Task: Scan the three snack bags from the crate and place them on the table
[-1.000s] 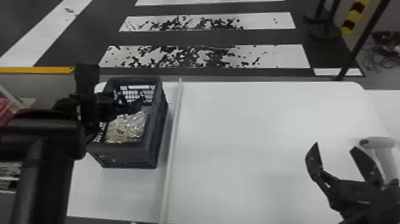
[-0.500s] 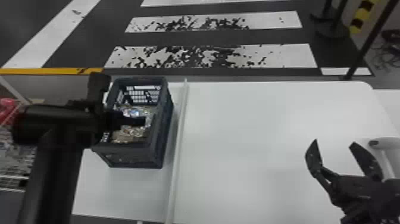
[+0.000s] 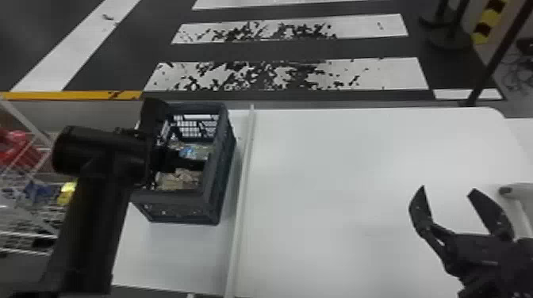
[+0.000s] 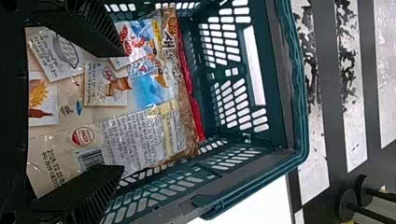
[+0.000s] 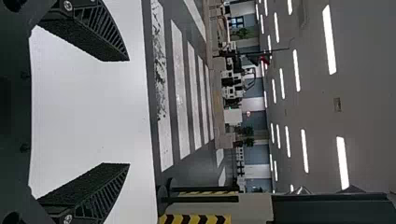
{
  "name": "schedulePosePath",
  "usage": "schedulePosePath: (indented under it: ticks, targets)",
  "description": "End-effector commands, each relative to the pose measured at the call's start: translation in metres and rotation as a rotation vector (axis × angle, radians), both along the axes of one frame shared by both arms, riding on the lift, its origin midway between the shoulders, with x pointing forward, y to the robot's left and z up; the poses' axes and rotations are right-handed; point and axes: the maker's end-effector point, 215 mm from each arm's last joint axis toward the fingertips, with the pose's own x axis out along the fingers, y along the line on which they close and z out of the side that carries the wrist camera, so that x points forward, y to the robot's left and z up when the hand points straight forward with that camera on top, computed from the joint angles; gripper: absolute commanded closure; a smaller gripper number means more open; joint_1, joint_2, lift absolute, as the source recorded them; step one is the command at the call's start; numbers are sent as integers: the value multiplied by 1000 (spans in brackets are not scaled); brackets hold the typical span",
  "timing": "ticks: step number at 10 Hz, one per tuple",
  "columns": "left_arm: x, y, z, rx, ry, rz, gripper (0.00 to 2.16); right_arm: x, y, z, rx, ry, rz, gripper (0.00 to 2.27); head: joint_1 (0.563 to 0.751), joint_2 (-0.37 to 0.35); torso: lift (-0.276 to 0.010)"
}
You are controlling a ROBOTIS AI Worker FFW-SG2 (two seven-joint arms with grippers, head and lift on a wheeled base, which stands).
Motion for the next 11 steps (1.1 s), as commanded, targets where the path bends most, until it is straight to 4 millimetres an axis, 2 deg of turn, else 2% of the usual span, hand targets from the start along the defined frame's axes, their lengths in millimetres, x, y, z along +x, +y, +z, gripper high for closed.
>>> schedulePosePath:
  ticks: [1,2,3,4,5,7,11]
  targets:
    - [1,-15,-9,-5,32,-30,120,0,2,1,2,-2,5,73,695,144,-62]
    - [1,-21,-13,-12,50,-55,623,0,2,1,1,-1,7,73,695,137,-62]
    - [2,-25,-16,-13,49,-65,1305,1,3,1,2,-2,8,76,695,124,-62]
    - [0,-30,-17,-8,58,-99,1436,0,3,1,2,-1,9,76,695,119,-62]
    - [-1,-31,-17,-7,49,-104,2132,1,3,0,2,3,9,76,695,116,-62]
    - [-1,-25,1,-43,6,-84,2135,2,5,-3,1,11,11,76,695,109,-62]
    - [-2,3,48,-129,-102,16,2135,2,3,-5,3,17,8,80,695,137,-62]
